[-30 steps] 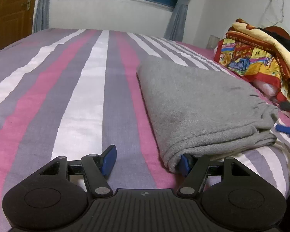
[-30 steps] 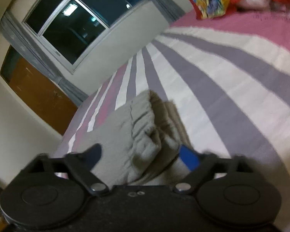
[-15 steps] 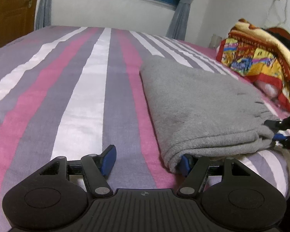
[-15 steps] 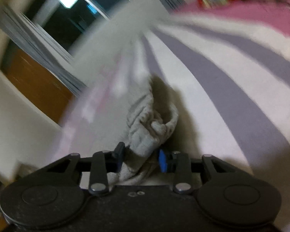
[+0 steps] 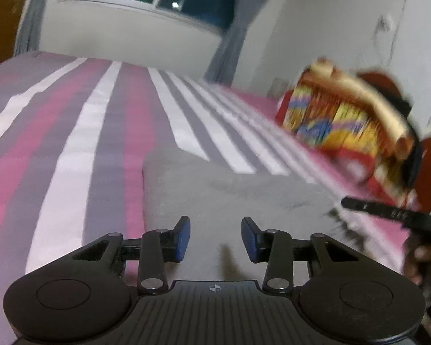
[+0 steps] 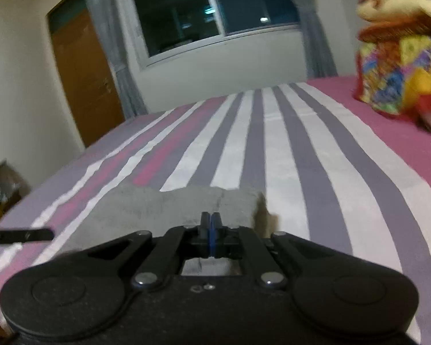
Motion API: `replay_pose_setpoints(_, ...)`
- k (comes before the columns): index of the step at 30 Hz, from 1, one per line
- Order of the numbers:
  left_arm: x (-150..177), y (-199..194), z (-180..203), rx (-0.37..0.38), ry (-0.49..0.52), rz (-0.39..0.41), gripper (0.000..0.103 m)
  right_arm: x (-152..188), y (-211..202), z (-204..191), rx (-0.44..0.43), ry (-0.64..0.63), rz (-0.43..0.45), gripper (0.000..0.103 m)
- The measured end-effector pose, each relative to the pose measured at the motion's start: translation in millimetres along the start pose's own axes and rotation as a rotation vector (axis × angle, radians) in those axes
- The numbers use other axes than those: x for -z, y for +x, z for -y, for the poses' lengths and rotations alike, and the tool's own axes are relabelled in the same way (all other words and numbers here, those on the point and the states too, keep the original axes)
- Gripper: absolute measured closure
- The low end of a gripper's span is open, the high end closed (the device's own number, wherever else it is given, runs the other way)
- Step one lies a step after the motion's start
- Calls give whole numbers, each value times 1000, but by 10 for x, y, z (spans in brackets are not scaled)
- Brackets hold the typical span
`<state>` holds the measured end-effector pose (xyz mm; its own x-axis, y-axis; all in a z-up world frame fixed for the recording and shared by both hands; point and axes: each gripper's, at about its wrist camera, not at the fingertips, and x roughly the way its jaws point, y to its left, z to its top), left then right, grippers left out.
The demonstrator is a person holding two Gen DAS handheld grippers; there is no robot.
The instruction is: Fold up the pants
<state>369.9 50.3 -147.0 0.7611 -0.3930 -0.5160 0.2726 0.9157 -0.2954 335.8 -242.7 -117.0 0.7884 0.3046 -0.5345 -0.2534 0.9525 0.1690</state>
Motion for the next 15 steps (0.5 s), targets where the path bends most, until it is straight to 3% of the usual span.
replay_pose_setpoints(2,53,359,12,-57,42,-115,62,104,291,-5,49,-56,-133,98)
replay_pose_setpoints(3,74,454,3,-56,64,-141,62,177,356,33,55,-71,-146,98)
replay_pose_setpoints(6,-90,447,44,-38,100,-145,62,80,318,54,20,-81,-138,96)
replay_pose_setpoints(8,-280,438,14,-1,76,-83,62,-58,198,62,-20,-78,-48,92)
replay_pose_setpoints(10,-436,566,-6,-5,75,-71,62,-202,294,52,-17,-100,-29,88)
replay_pose_setpoints(13,-558,921,-25,-16,84,-99,62,-258,621,70,-10,-111,-99,92)
replay_pose_setpoints(15,-500,1209,-52,-34,91,-169,62,-190,851,122,21,-115,-174,95)
